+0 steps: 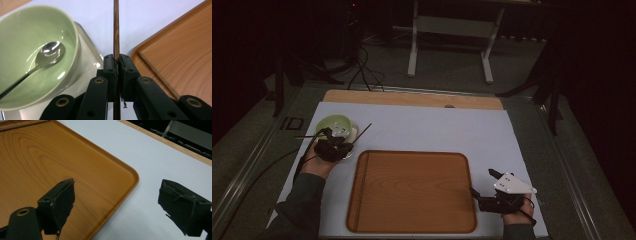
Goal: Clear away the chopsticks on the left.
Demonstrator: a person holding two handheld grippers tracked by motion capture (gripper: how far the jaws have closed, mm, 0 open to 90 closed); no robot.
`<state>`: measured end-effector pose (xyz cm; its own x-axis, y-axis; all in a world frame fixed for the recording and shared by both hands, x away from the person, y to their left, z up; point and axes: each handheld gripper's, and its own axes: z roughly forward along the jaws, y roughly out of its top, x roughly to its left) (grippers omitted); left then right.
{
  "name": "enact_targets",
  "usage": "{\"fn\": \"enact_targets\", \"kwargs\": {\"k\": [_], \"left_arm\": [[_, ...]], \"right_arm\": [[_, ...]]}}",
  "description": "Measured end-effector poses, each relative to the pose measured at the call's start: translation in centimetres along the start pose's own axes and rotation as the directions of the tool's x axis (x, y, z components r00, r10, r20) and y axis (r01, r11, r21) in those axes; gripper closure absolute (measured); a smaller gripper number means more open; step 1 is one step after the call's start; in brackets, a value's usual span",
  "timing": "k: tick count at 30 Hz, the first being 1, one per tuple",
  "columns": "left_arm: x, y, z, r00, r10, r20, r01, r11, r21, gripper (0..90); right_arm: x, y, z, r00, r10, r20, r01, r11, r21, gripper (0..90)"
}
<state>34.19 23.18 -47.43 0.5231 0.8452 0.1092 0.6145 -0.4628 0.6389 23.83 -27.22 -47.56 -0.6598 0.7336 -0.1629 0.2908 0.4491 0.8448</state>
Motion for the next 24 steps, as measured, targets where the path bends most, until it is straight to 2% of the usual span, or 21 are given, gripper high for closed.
{"fn": "enact_targets", "kwargs": {"k": [13,24], "left_arm": [[-2.1,1.4,-1.5,0.9992,0.007,0.04,-0.004,0.9971,-0.077,85.5],[-4.2,2.3,-2.0,0.9962,-0.003,0.087,0.014,0.9913,-0.131,85.4]], "right_arm": [[0.0,0.0,-0.1,1.0,-0.001,0.003,0.001,1.0,-0.003,13.5],[0.0,0.0,-0.1,1.0,0.001,0.002,-0.001,1.0,-0.004,13.5]]}}
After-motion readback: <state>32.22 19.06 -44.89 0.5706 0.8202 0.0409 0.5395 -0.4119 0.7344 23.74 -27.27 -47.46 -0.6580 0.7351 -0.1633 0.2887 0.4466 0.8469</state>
